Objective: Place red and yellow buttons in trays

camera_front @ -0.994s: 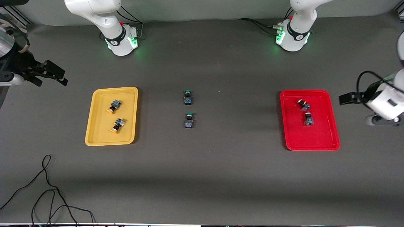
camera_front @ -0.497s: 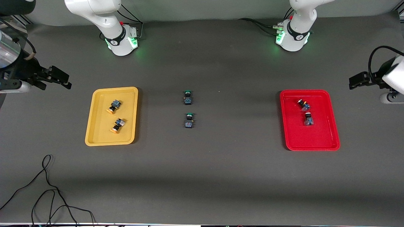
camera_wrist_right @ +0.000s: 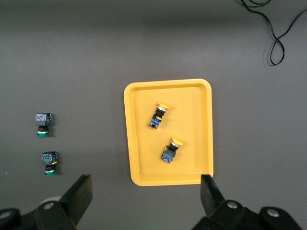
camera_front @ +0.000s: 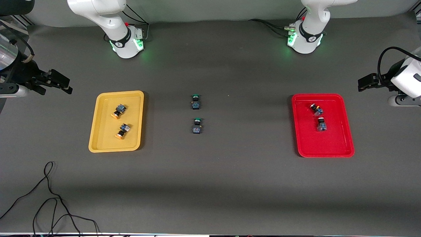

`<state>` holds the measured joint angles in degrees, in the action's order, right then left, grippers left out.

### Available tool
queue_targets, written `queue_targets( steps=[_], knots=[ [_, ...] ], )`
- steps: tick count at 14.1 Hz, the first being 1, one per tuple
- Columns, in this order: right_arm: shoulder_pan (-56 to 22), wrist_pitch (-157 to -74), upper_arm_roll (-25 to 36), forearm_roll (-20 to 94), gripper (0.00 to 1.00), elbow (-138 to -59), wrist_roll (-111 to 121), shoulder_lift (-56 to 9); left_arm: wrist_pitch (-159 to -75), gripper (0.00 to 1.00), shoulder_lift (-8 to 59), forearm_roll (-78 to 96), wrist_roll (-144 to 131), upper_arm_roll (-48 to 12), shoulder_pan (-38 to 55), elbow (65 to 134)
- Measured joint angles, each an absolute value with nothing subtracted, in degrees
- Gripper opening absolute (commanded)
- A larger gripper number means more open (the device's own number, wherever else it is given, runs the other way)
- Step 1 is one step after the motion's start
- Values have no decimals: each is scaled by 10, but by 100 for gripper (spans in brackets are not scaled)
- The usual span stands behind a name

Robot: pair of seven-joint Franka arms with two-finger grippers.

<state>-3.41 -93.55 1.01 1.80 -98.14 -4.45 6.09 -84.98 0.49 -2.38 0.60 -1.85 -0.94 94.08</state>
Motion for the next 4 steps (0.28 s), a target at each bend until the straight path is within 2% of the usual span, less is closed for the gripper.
queue_targets(
  steps=[3,4],
  knots=[
    [-34,-936,10,18,100,-981,-44,58,-851,100,8,-23,7,68,71,941],
    [-34,-936,10,18,100,-981,-44,57,-853,100,9,-23,8,79,80,941]
  ],
)
